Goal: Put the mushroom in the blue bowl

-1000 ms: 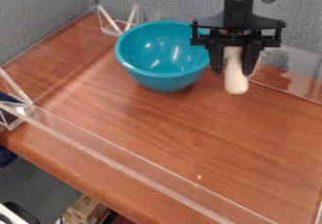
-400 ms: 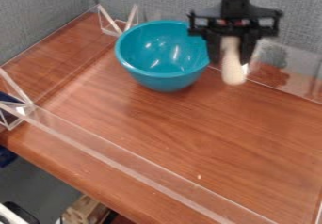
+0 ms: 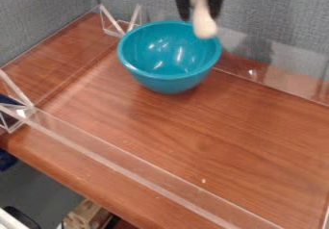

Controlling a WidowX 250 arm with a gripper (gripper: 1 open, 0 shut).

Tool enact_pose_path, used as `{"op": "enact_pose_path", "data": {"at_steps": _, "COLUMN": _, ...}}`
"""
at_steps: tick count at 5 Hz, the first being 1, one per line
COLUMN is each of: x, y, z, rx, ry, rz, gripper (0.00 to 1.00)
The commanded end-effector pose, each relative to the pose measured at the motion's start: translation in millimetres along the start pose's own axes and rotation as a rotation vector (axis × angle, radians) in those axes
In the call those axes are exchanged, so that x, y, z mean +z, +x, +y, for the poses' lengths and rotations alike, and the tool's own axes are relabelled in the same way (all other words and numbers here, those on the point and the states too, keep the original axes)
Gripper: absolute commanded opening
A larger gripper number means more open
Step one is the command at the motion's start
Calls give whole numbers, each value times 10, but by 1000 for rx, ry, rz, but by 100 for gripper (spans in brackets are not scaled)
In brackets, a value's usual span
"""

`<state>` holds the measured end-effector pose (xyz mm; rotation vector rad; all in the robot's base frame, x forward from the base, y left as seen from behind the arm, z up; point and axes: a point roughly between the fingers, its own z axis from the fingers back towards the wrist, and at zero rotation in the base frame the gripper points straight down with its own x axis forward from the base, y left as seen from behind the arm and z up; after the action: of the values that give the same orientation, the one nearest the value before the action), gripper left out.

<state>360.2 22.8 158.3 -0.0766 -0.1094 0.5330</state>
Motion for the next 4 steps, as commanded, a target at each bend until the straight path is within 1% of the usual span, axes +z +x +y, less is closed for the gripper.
{"op": "enact_pose_path", "data": {"at_steps": 1, "x": 66, "y": 214, "z": -8, "rx": 6, "ry": -8, "rz": -65, "gripper": 0}}
{"op": "enact_pose_path", "data": {"at_steps": 2, "x": -125, "y": 386, "z": 0, "rx": 19, "ry": 17, "rz": -56, "gripper": 0}}
{"op": "enact_pose_path", "data": {"at_steps": 3, "x": -290, "y": 479, "z": 28, "rx": 25, "ry": 36, "rz": -45, "gripper": 0}}
{"op": "enact_pose_path", "data": {"at_steps": 4, "x": -410, "y": 549, "z": 53, "rx": 30, "ry": 49, "rz": -38, "gripper": 0}}
